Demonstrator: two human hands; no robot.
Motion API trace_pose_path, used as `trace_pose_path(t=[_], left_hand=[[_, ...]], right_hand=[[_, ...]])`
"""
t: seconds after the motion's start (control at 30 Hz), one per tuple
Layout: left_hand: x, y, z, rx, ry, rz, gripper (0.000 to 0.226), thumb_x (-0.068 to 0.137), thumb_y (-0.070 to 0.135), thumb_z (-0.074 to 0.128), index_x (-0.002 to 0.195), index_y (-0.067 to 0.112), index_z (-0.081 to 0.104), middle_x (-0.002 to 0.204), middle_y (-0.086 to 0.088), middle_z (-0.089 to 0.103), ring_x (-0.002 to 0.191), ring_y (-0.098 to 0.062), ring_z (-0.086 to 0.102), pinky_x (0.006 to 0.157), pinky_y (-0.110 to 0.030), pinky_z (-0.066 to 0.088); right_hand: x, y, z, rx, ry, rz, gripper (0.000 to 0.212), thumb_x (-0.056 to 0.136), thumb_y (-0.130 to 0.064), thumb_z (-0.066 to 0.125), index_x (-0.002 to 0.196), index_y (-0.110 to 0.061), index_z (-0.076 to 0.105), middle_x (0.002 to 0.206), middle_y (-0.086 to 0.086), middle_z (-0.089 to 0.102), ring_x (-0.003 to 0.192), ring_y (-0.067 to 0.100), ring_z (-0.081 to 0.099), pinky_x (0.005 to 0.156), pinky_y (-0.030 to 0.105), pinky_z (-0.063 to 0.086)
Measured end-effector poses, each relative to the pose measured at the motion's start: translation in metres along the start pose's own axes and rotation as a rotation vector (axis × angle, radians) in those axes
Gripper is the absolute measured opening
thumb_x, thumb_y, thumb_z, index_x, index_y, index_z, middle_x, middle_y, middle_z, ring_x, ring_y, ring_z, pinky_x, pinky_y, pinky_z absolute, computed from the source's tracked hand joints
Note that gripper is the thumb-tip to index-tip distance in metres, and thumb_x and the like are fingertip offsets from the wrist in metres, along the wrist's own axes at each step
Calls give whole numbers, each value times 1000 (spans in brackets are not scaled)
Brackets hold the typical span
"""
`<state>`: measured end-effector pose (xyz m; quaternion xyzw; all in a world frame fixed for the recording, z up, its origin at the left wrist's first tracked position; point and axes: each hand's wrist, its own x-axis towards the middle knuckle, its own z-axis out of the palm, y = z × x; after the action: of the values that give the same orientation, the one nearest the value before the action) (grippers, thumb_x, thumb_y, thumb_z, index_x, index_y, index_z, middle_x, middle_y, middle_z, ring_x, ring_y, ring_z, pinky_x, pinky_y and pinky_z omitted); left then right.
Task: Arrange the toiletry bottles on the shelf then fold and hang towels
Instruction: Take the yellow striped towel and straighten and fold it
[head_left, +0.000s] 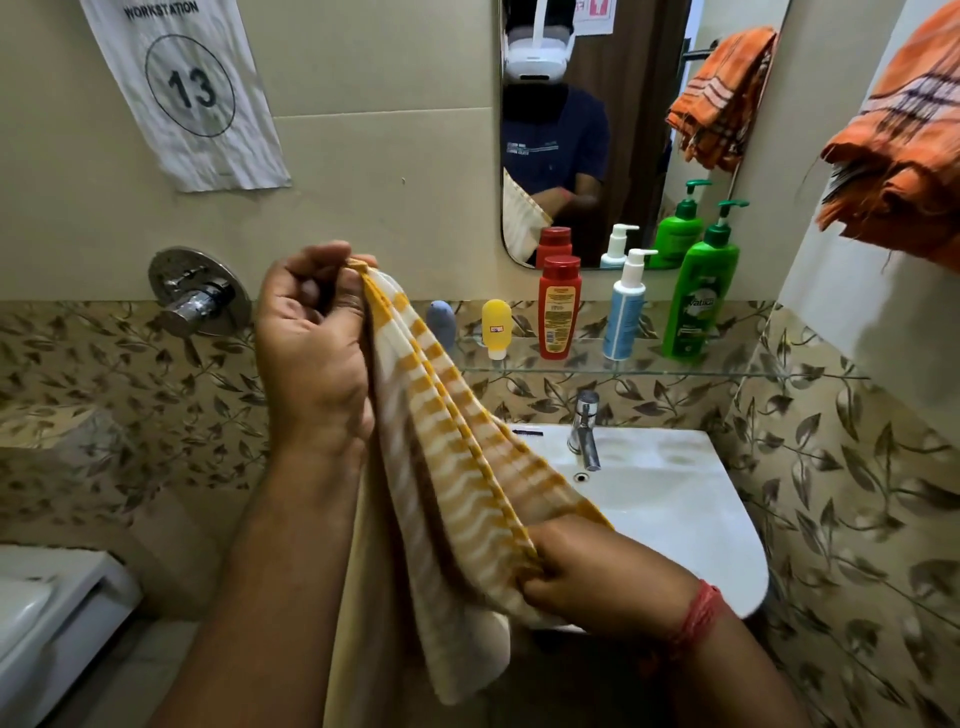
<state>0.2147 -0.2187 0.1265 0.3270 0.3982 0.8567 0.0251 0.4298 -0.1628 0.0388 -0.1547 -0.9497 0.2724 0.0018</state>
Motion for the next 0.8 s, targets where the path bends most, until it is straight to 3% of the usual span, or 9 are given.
trace_pose_path(t=[0.1, 0.13, 0.23, 0.37, 0.47, 0.53, 0.6, 0.73, 0.8], left_hand=[[6, 5, -1, 45, 129, 64, 24, 92, -8, 59, 97, 16, 60, 96, -11, 68, 87, -15, 67, 83, -28, 55], [6, 5, 0, 70, 150, 83, 25, 93, -9, 58, 97, 16, 59, 95, -11, 67, 87, -15, 66, 82, -28, 55], [5, 0, -1, 111, 230, 94, 26, 94, -9, 57, 96, 16, 59, 89, -4, 68, 82, -9, 68, 77, -22, 54], [9, -8, -11, 156, 324, 61, 27, 94, -11, 57, 96, 16, 59, 88, -3, 67, 83, -7, 69, 83, -23, 54], [5, -14, -14, 186, 327, 46, 25, 93, -11, 57, 97, 14, 58, 88, -3, 64, 83, -5, 67, 87, -22, 54], [2, -16, -14, 200, 325, 49, 24, 93, -9, 59, 97, 14, 59, 89, -3, 64, 82, -4, 67, 86, -21, 53], [2, -17, -13, 202, 317, 45, 22, 93, -7, 61, 97, 14, 59, 91, -5, 65, 84, -5, 67, 86, -22, 54], [-2, -20, -4, 183, 290, 6, 27, 93, -8, 61, 94, 18, 60, 92, -4, 66, 83, -4, 67, 83, -20, 53], [-6, -24, -1, 184, 270, -18, 27, 94, -7, 61, 93, 19, 60, 93, -5, 66, 84, -7, 66, 84, -21, 52]], right_hand=[[-12, 17, -6, -34, 41, 28, 30, 82, -13, 56, 63, -35, 47, 79, -17, 48, 70, 0, 47, 58, 14, 37], [-16, 21, -11, -54, 58, 24, 27, 81, -14, 56, 65, -33, 46, 84, -15, 50, 73, 3, 48, 60, 15, 40], [-28, 28, -28, -119, 124, 0, 11, 90, -22, 57, 80, -24, 53, 94, -4, 60, 84, 16, 57, 73, 37, 49], [-55, 41, -61, -174, 286, -55, 7, 93, -33, 66, 93, -30, 59, 85, -11, 64, 77, 10, 61, 66, 33, 48], [-80, 51, -88, -254, 470, -121, 10, 86, -29, 72, 82, -31, 63, 83, -13, 61, 75, 5, 59, 62, 26, 51], [-95, 59, -106, -325, 664, -161, 11, 88, -35, 67, 81, -26, 67, 84, -7, 60, 82, 17, 59, 68, 35, 53], [-102, 67, -123, -366, 821, -121, 26, 90, -43, 59, 82, -19, 67, 88, -4, 55, 91, 26, 52, 73, 46, 47], [-100, 81, -144, -260, 782, 33, 26, 86, -56, 56, 76, -32, 56, 106, -6, 44, 93, 17, 50, 76, 29, 47], [-106, 91, -154, -207, 821, 66, 29, 90, -63, 54, 77, -37, 59, 95, -9, 54, 83, 13, 56, 66, 38, 54]])
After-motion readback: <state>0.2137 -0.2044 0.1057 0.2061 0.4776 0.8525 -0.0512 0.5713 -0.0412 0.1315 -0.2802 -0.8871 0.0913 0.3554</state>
